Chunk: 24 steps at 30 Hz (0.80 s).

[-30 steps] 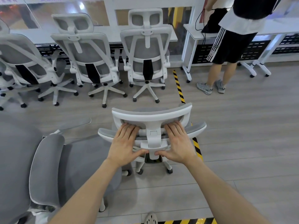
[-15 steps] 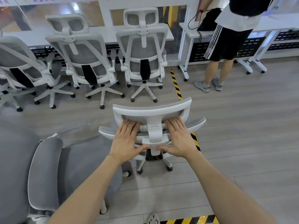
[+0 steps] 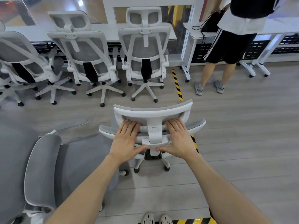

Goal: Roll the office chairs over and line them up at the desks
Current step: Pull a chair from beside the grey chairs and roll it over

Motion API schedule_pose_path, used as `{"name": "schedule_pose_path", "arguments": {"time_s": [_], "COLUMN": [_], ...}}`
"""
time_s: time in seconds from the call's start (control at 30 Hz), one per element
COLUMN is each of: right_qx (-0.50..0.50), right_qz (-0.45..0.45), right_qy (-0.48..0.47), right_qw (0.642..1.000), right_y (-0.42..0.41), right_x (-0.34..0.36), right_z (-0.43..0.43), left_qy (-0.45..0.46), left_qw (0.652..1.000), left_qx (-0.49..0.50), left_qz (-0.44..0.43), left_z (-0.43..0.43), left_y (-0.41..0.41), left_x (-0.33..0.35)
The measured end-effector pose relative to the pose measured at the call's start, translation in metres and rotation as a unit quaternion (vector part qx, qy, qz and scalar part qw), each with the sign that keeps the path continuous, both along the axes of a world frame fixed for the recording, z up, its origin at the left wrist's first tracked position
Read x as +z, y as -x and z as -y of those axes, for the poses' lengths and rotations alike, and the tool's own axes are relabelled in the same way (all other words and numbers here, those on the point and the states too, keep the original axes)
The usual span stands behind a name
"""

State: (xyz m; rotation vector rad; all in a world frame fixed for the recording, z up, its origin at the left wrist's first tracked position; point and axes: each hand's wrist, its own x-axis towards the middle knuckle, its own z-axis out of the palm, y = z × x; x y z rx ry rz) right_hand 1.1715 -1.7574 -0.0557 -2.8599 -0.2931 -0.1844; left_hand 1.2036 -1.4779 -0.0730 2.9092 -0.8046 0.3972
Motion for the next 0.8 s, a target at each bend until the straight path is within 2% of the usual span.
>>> {"name": "schedule_pose_path", "arguments": {"time_s": [0.47,0.8], "right_qx": [-0.008,-0.025], "right_qz": [-0.009,-0.039], "right_qy": [0.006,0.035], "right_qw": [1.000,0.998], "right_y": [-0.002,0.001], "right_x": [0.006,0.015], "right_z": [0.007,-0.003], "left_qy": [-0.003,-0.054], "left_qw": [1.000,0.996], "left_qx": [0.000,-0.005], "left_qz": [-0.025,-0.067], "left_z": [0.010,0.007], "left_y": [-0.003,0.001], "left_x": [0.002,0.021]}}
